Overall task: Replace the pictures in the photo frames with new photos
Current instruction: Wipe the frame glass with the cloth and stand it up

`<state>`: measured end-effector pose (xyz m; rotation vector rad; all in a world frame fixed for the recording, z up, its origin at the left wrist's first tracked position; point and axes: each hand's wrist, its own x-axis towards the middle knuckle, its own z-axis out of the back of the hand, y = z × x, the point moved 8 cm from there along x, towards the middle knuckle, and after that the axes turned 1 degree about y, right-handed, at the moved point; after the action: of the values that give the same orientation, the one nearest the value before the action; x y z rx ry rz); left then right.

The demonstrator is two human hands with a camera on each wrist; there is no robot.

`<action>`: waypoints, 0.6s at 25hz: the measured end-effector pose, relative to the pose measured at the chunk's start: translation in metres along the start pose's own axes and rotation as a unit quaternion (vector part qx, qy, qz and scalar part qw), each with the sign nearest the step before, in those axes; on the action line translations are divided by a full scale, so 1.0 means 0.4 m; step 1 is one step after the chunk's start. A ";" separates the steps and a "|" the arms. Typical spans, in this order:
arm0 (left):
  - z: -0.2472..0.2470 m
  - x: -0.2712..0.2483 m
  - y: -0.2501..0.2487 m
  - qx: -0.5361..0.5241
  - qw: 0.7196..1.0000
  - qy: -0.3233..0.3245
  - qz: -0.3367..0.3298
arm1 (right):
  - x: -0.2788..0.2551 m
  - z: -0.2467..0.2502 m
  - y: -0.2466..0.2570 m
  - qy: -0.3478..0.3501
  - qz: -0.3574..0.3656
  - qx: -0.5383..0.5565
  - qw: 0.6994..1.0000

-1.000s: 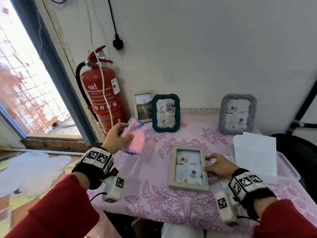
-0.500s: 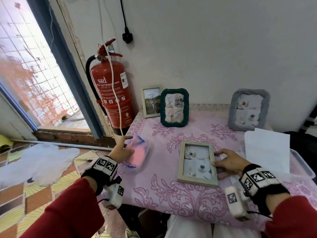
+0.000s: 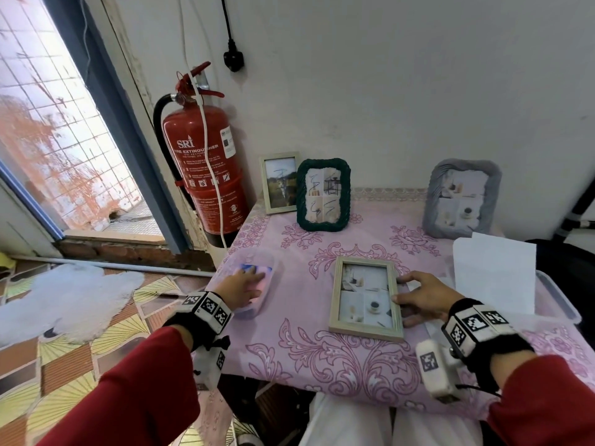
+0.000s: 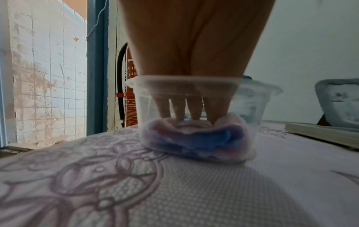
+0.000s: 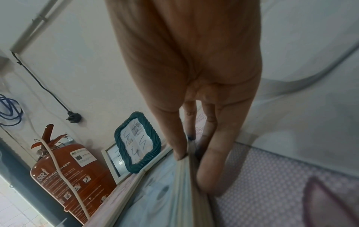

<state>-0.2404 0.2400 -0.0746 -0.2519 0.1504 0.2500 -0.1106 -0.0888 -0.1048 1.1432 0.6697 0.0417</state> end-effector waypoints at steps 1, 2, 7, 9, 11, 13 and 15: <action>-0.012 0.006 -0.007 0.037 0.999 0.028 -0.013 | -0.001 -0.001 0.000 -0.001 0.000 0.002 1.000; -0.011 0.002 -0.022 0.072 0.995 0.060 -0.029 | -0.002 -0.002 0.001 -0.002 0.000 0.003 1.000; 0.097 0.008 -0.034 -0.040 0.997 -0.063 0.034 | -0.005 -0.002 0.007 -0.015 0.001 -0.012 1.000; 0.160 0.004 -0.065 -0.127 0.976 -0.170 0.038 | -0.004 -0.003 0.014 -0.022 0.003 -0.034 0.999; 0.191 0.008 -0.136 -0.196 0.959 -0.206 -0.004 | -0.008 -0.009 0.020 -0.036 0.008 -0.064 0.997; 0.186 0.033 -0.205 -0.227 0.955 -0.191 -0.031 | -0.014 -0.010 0.027 -0.064 0.027 -0.097 0.993; 0.153 0.064 -0.260 -0.242 0.959 -0.144 -0.035 | -0.023 -0.014 0.036 -0.088 0.047 -0.137 0.985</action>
<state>-0.1814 0.1645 0.0031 -0.7013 -0.2134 0.2481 -0.1165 -0.0812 -0.0896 0.8995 0.4372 0.1093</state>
